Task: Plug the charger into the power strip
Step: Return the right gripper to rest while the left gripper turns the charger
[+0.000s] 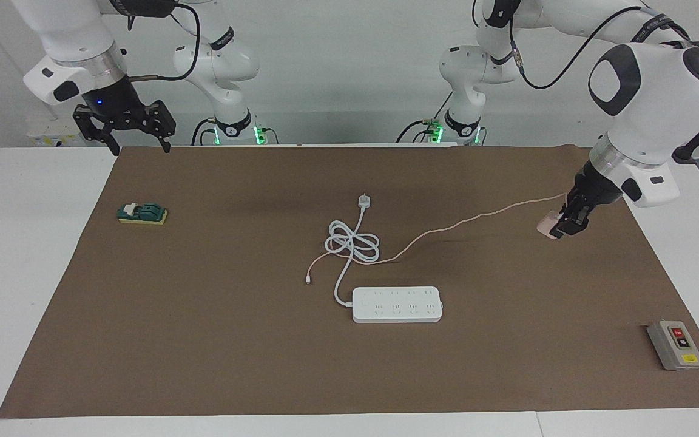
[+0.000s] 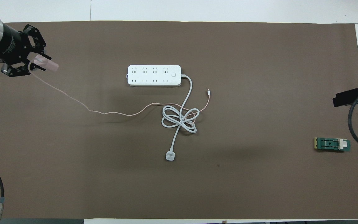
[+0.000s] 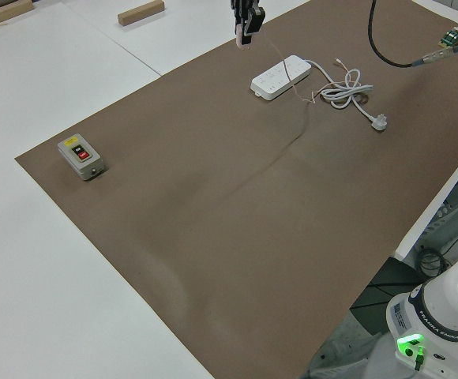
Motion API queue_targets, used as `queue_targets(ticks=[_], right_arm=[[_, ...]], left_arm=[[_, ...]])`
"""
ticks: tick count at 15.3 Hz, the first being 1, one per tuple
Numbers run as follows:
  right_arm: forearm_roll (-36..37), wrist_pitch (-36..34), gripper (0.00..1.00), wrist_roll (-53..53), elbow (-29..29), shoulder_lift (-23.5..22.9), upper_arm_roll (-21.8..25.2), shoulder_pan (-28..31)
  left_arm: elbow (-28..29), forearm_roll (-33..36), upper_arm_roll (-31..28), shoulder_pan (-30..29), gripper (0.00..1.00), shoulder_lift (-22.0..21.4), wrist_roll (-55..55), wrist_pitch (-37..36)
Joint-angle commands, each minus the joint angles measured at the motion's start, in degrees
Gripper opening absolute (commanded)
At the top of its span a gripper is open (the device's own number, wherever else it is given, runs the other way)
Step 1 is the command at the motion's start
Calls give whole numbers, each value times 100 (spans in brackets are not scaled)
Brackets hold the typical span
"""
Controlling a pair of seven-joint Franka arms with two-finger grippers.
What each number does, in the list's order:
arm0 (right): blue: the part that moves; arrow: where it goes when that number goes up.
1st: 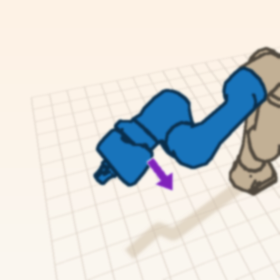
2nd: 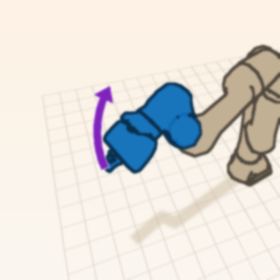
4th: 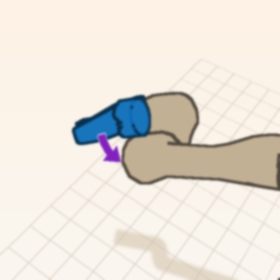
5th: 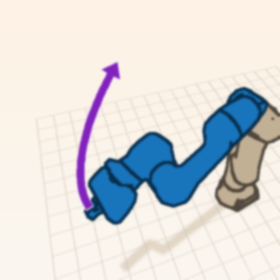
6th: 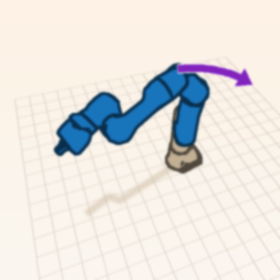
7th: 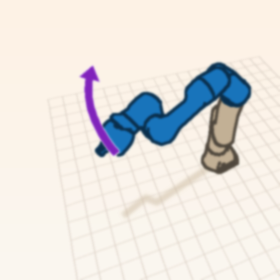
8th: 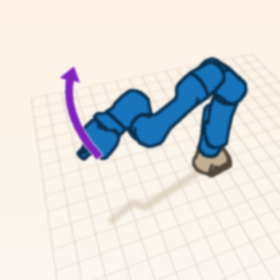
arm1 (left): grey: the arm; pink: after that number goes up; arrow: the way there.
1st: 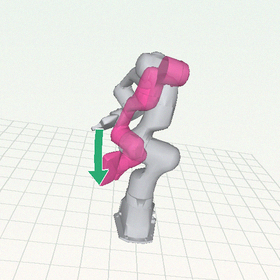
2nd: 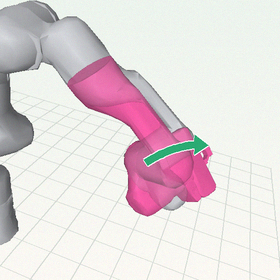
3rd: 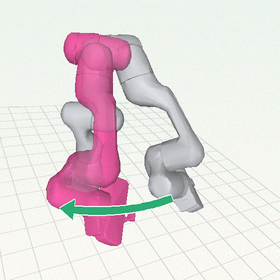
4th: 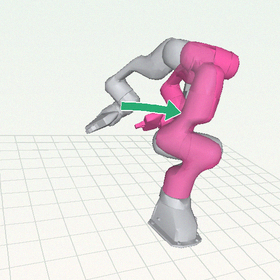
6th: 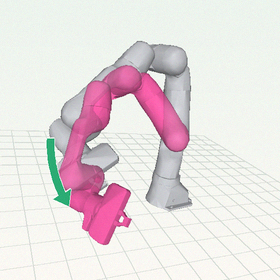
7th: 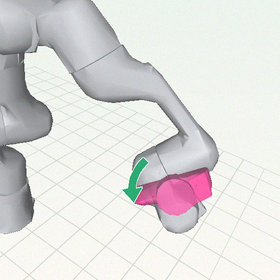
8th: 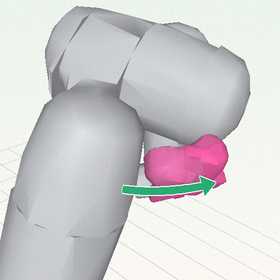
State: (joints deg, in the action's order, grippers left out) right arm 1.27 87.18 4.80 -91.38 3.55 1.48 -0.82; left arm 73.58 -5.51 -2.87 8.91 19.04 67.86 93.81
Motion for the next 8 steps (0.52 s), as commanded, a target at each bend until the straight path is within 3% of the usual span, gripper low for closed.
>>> queue_targets(ticks=[1,5,8], right_arm=[[84,203,100,-146,-152,67,-201,187],[75,177,100,-155,-143,102,-201,135],[75,168,100,-155,-152,111,-201,135]], left_arm=[[-55,155,-38,294,0,267,1085,417],[-55,260,-56,584,0,565,2414,472],[-72,848,-56,988,0,1004,3740,489]])
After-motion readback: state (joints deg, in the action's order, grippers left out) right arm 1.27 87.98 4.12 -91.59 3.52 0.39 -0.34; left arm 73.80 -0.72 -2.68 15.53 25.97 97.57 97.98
